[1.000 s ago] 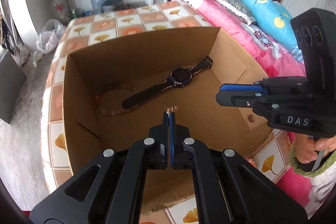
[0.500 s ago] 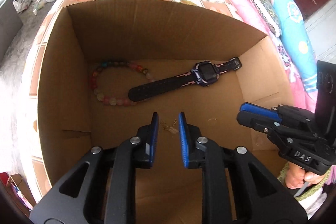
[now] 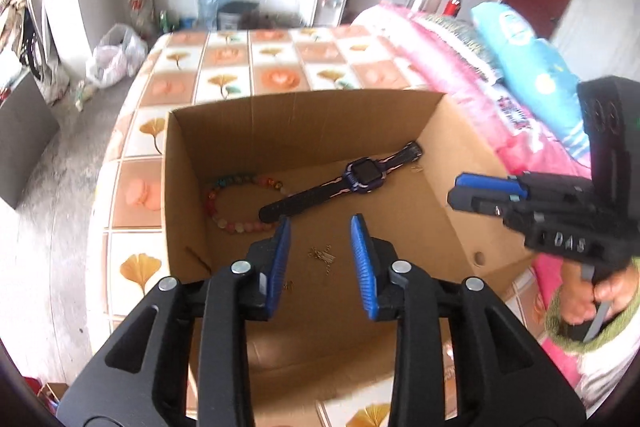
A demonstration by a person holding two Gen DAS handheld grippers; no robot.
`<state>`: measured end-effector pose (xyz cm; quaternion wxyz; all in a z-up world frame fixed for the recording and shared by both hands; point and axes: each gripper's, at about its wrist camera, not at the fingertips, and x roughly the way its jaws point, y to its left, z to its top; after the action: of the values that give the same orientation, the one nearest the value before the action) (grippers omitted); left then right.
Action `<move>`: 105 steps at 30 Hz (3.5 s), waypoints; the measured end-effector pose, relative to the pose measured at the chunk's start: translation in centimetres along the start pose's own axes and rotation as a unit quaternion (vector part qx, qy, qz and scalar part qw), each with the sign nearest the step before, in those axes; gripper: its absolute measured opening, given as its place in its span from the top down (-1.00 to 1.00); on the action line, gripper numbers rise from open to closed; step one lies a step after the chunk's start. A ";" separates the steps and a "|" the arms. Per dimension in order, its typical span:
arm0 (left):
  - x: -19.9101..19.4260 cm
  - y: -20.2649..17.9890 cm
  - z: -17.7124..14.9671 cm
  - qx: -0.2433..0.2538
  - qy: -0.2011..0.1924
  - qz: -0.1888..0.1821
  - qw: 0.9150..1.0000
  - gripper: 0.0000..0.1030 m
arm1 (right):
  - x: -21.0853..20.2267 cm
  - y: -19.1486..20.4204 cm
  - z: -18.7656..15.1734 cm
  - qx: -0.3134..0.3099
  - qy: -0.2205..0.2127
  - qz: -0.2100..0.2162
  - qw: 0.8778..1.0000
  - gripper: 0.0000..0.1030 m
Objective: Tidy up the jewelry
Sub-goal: 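Move both tools back down to the table beside the box, then lower the open left tool toward the small gold ring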
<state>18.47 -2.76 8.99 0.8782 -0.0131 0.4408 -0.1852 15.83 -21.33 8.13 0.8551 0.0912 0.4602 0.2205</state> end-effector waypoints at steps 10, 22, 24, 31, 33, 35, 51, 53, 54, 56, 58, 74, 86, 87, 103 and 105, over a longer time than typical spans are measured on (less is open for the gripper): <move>-10.2 0.0 -9.7 -0.007 -0.121 -0.022 0.992 -0.08 | -10.0 1.6 -6.4 0.012 -0.113 0.058 0.992 0.49; -3.7 -3.3 -20.5 -0.016 -0.053 -0.007 0.998 -0.14 | -4.3 3.3 -19.4 0.002 -0.036 -0.031 0.999 0.49; -2.5 -4.2 -21.0 0.005 -0.042 0.010 0.999 -0.14 | -3.2 3.6 -20.2 -0.024 -0.026 -0.077 0.996 0.49; -0.3 -6.5 -21.0 0.064 -0.044 0.035 0.996 -0.14 | -1.2 4.2 -20.0 -0.079 -0.012 -0.120 0.989 0.49; 0.0 -6.8 -21.0 0.067 -0.046 0.033 0.996 -0.14 | -0.1 3.7 -19.5 -0.085 -0.001 -0.116 0.990 0.51; 0.3 -7.1 -20.9 0.069 -0.048 0.031 0.996 -0.14 | 0.7 3.7 -19.6 -0.097 0.013 -0.125 0.987 0.67; 3.4 -9.0 -18.4 0.115 -0.053 0.017 0.992 0.21 | -2.9 -2.2 -19.6 0.030 -0.060 -0.081 0.994 0.78; 3.7 -9.0 -18.0 0.120 -0.049 0.014 0.992 0.29 | -3.1 -1.5 -19.9 0.024 -0.075 -0.057 0.995 0.78; 3.9 -9.1 -17.8 0.123 -0.046 0.013 0.991 0.35 | -3.1 -1.2 -19.8 0.025 -0.077 -0.044 0.996 0.78; 4.3 -9.1 -17.4 0.124 -0.039 0.016 0.991 0.37 | -2.8 -0.9 -19.7 0.028 -0.078 -0.028 0.996 0.78; 4.4 -9.2 -17.1 0.121 -0.034 0.011 0.992 0.39 | -2.2 -0.7 -19.8 0.029 -0.076 -0.028 0.996 0.78; 6.8 -10.3 -16.2 0.134 -0.020 0.035 0.990 0.74 | -1.0 -0.8 -20.3 0.045 -0.075 -0.012 0.996 0.78; 6.5 -10.3 -16.3 0.133 -0.018 0.036 0.990 1.00 | -1.6 -0.7 -20.6 0.047 -0.084 -0.013 0.995 0.78; 6.4 -10.2 -16.4 0.132 -0.017 0.036 0.990 1.00 | -1.6 -0.8 -20.6 0.047 -0.083 -0.014 0.995 0.78; 3.4 -9.1 -18.7 0.089 -0.018 -0.020 0.996 0.99 | -1.7 0.1 -20.5 0.036 -0.076 -0.011 0.996 0.78; 2.9 -9.2 -18.9 0.100 -0.024 -0.029 0.994 0.86 | -1.6 0.0 -20.5 0.036 -0.074 -0.011 0.997 0.78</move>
<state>2.48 -9.66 -3.08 0.8795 0.0578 0.3987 -0.2531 -1.89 -23.05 -2.16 0.8855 0.1331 0.4038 0.1873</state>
